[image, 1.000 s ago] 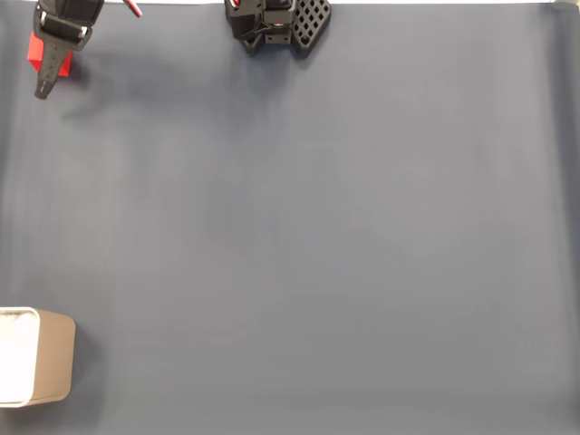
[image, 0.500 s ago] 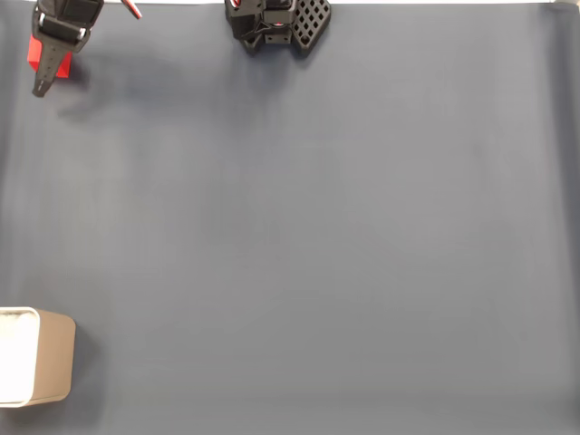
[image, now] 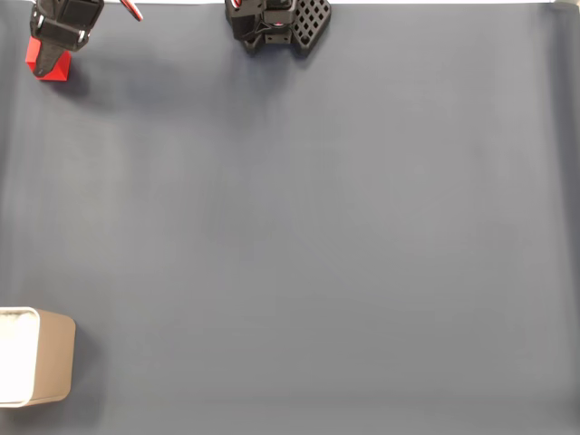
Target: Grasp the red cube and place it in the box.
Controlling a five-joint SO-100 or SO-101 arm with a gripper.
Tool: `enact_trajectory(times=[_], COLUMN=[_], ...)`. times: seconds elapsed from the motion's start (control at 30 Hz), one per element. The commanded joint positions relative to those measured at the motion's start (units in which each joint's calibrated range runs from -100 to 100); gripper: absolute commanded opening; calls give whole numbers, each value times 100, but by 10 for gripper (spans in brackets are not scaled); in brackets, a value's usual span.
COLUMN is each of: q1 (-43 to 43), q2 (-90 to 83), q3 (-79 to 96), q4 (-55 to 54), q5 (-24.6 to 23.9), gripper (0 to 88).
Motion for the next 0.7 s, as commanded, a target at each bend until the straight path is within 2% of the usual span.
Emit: enact_trajectory(times=[0.0, 0.37, 0.67], q1=[-69, -176, -651], q2=[-27, -200, -1102], q3=[-22, -13, -351], q4=[-65, 140, 1132], q5=[88, 234, 313], gripper=[20, 0, 0])
